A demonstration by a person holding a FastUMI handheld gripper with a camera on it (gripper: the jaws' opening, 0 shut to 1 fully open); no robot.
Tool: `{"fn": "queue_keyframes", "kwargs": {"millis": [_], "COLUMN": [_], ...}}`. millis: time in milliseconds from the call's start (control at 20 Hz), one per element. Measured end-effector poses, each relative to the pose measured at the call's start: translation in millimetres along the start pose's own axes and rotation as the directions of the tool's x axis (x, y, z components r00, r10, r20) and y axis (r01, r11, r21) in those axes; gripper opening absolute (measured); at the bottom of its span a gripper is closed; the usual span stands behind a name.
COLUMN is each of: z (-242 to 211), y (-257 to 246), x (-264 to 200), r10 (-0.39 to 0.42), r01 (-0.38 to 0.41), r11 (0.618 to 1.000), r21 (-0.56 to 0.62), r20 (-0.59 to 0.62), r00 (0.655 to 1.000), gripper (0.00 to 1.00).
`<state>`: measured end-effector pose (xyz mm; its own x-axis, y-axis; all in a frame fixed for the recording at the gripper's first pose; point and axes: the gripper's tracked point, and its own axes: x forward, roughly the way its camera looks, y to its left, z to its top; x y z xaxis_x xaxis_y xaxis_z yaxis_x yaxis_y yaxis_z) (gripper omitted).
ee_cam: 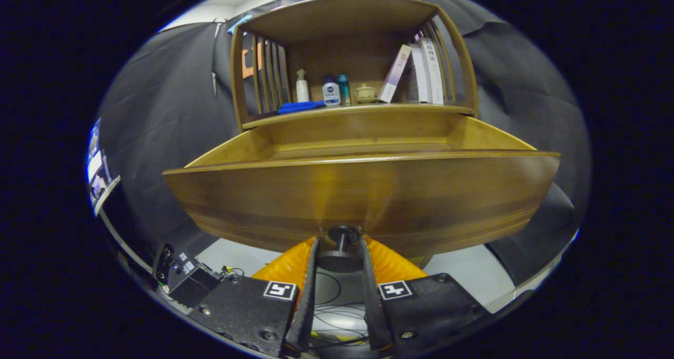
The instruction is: Pull open the drawer, take out the items inside it, and place them on the countertop above the cabinet.
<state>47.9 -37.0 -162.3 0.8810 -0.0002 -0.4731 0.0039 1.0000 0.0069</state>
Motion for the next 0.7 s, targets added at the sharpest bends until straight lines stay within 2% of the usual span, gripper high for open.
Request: {"fn": "queue_keyframes", "kwargs": {"millis": [150,450,550,700], "z": [5.8,82.9,103.2,127.7], "y": [4.4,33.3,42.2,35.6], "x": [-18.4,-60.5,-60.8,-39.8], "r10": [0.018,0.166,0.211,0.175], "r01": [-0.018,-0.162,-0.205,-0.174], "r11": [1.0,0.983,0.973,0.973], "r21": [-0.012,-0.083,-0.102,-0.153], "r20": [-0.012,0.049,0.046,-0.003], "r00": [1.0,0.985,0.977,0.985], "gripper": [0.48,0.54,0.67,0.87]}}
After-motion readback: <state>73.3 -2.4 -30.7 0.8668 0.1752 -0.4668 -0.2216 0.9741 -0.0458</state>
